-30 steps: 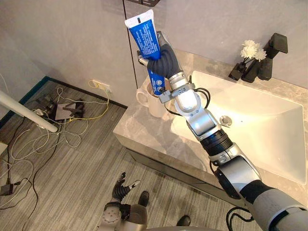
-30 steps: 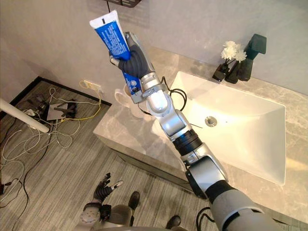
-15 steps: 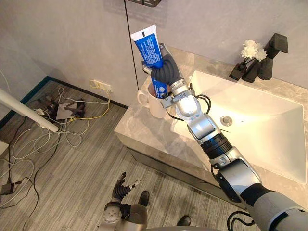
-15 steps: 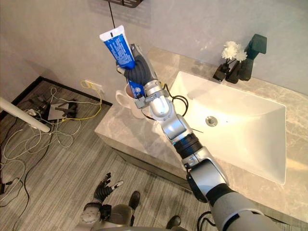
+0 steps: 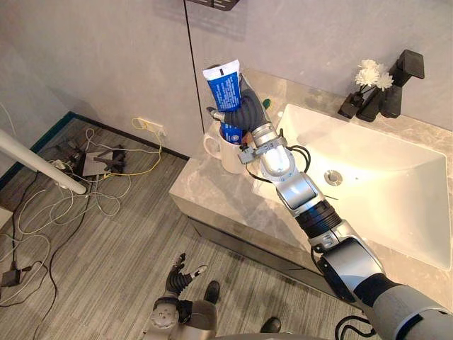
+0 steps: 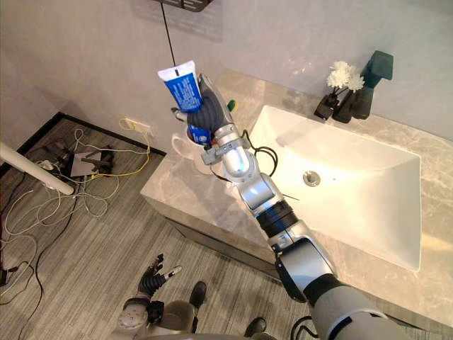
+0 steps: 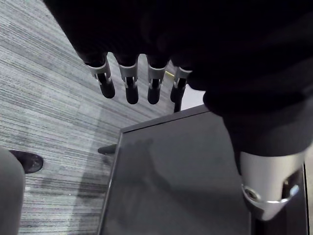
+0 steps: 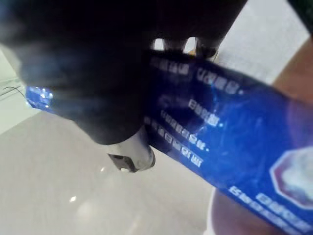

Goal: Organize washtable

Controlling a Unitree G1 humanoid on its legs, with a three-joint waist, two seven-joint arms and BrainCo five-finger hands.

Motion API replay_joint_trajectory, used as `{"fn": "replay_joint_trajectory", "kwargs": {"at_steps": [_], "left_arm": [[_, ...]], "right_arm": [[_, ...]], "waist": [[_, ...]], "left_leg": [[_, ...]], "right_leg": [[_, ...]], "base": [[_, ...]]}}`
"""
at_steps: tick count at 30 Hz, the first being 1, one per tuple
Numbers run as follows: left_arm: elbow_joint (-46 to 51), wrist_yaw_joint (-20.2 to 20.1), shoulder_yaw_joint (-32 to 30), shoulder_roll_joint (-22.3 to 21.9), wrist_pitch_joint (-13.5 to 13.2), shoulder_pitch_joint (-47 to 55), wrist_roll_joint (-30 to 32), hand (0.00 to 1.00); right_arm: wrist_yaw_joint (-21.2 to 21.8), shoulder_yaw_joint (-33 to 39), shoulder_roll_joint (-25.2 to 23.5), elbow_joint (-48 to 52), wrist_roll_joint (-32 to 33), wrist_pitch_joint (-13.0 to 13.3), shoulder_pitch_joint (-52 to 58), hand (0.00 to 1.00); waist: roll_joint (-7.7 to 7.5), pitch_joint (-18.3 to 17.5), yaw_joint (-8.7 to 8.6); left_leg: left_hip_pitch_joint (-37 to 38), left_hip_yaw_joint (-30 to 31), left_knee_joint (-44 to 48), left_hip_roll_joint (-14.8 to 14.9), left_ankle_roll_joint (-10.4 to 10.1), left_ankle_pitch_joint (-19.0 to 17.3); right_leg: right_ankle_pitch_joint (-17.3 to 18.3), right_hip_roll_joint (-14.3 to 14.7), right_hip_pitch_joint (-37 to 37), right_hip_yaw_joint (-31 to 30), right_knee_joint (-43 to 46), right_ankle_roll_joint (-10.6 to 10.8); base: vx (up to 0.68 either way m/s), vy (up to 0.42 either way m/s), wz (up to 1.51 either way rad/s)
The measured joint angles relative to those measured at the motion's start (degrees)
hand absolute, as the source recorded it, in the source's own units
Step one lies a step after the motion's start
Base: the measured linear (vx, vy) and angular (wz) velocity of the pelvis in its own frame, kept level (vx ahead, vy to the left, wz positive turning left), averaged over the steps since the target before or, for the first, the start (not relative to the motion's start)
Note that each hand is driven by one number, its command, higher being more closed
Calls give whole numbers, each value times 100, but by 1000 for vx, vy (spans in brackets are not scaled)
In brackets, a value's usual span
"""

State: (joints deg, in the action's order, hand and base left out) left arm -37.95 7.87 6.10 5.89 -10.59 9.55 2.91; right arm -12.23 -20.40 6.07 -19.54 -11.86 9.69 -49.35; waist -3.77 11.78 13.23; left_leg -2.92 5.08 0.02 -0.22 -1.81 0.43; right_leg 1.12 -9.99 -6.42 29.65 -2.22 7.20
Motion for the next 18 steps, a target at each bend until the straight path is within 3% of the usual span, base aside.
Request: {"fn": "replay_joint_trajectory", "kwargs": {"at_steps": [18], "left_arm": [[-5,1,0,-3,27,1,-1,0]], "right_arm": [[3,15,-25,196,4,7,263,0]], "waist": [[-1,-1,-32]], "left_leg": [[71,-32,1,-1,2,3]], "right_leg": [[0,-3,-40,-35,22,0]], "base": [[0,0,0]]}}
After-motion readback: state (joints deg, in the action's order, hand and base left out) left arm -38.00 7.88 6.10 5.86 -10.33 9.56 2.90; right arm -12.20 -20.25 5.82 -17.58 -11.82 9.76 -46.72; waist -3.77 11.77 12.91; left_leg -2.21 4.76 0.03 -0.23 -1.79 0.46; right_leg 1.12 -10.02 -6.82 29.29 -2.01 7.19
